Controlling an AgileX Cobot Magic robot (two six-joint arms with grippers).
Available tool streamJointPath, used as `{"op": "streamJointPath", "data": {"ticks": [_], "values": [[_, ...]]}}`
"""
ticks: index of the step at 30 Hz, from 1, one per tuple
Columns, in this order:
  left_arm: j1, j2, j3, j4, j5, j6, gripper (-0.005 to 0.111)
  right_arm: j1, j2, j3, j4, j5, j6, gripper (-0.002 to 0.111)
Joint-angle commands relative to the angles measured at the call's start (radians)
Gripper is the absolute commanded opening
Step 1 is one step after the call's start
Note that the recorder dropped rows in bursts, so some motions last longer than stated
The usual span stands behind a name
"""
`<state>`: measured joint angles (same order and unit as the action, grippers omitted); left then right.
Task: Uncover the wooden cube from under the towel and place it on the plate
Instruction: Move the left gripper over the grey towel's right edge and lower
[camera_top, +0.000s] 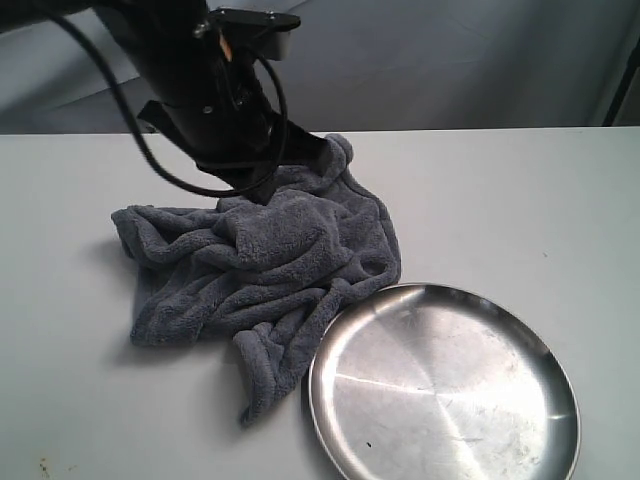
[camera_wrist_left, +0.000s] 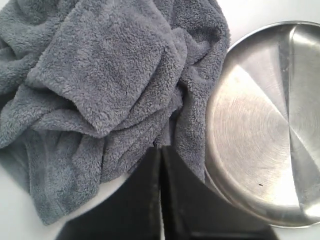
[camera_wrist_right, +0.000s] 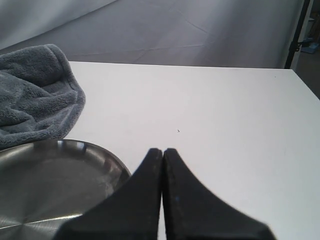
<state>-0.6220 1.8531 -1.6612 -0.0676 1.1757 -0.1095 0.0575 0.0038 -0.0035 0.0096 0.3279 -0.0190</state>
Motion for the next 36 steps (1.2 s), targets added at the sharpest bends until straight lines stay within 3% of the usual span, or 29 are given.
{"op": "streamJointPath", "data": {"ticks": [1,5,7,12,20,23,28,36], "values": [[-0.066,0.096,-0.144,0.086,0.045,0.013,0.001,0.003,-0.004,0.004,0.000,-0.010,0.001,0.000],[-0.177,0.194,-0.258,0.237,0.045,0.054,0.000,0.003,-0.004,0.004,0.000,-0.010,0.001,0.000],[-0.211,0.248,-0.320,0.230,0.045,0.021,0.000,0.003,-0.004,0.004,0.000,-0.010,0.001,0.000],[-0.215,0.400,-0.474,0.050,0.045,-0.075,0.000,0.003,-0.004,0.004,0.000,-0.010,0.001,0.000],[-0.215,0.573,-0.628,0.134,0.045,-0.100,0.004,0.003,-0.004,0.004,0.000,-0.010,0.001,0.000],[-0.215,0.618,-0.647,0.161,0.045,-0.152,0.013,0.003,-0.004,0.004,0.000,-0.010,0.001,0.000],[-0.215,0.657,-0.647,0.158,-0.015,-0.152,0.049,0.003,-0.004,0.004,0.000,-0.010,0.001,0.000],[-0.215,0.708,-0.647,0.242,-0.091,-0.197,0.052,0.003,-0.004,0.004,0.000,-0.010,0.001,0.000]]}}
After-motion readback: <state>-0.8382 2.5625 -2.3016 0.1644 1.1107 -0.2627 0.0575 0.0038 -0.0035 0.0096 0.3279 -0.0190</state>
